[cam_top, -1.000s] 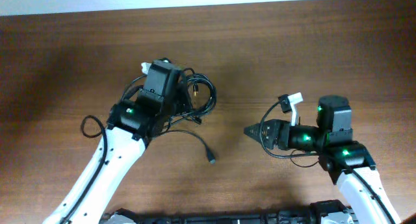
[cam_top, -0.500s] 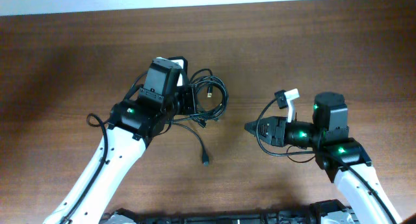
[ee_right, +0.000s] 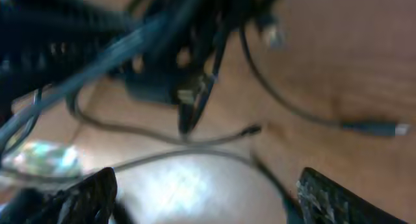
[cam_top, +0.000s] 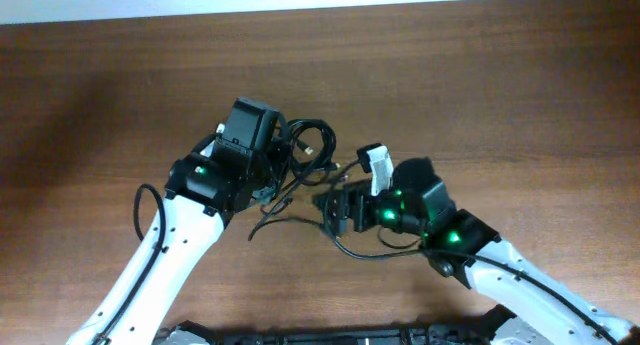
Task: Untangle cables
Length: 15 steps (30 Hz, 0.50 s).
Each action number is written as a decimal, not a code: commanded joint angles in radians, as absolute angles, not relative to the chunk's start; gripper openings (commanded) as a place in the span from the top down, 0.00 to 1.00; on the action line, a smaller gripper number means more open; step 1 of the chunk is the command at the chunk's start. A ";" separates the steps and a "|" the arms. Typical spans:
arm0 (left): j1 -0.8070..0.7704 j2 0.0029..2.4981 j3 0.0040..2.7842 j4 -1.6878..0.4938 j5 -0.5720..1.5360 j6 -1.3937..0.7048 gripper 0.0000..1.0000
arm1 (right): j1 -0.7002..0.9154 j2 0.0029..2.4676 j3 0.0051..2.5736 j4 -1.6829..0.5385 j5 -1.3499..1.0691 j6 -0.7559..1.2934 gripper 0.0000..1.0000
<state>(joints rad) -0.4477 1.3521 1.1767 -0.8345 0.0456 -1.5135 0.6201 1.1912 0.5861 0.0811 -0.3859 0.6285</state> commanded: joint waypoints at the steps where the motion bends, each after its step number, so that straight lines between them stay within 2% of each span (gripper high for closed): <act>1: -0.451 1.349 1.198 -0.832 0.139 -1.631 1.00 | 0.683 1.192 0.593 0.113 -0.091 0.623 0.21; 2: -0.453 1.349 1.198 -0.834 0.147 -1.630 1.00 | 0.687 1.191 0.593 0.119 -0.049 0.623 0.23; 4: -0.485 1.349 1.198 -0.840 0.147 -1.630 1.00 | 0.687 1.192 0.593 0.164 -0.052 0.623 0.39; 5: -0.502 1.349 1.198 -0.839 0.146 -1.630 1.00 | 0.687 1.191 0.593 0.170 -0.051 0.623 0.52; 7: -0.522 1.349 1.198 -0.844 0.135 -1.625 1.00 | 0.687 1.191 0.593 0.171 -0.056 0.623 0.92; 8: -0.521 1.349 1.198 -0.844 0.134 -1.623 1.00 | 0.687 1.191 0.593 0.169 -0.078 0.623 0.96; 12: -0.482 1.349 1.198 -0.840 0.034 -1.622 1.00 | 0.687 1.191 0.593 0.104 -0.173 0.622 0.96; 15: -0.357 1.344 1.198 -0.842 0.033 -1.623 1.00 | 0.687 1.191 0.593 -0.109 -0.255 0.601 0.96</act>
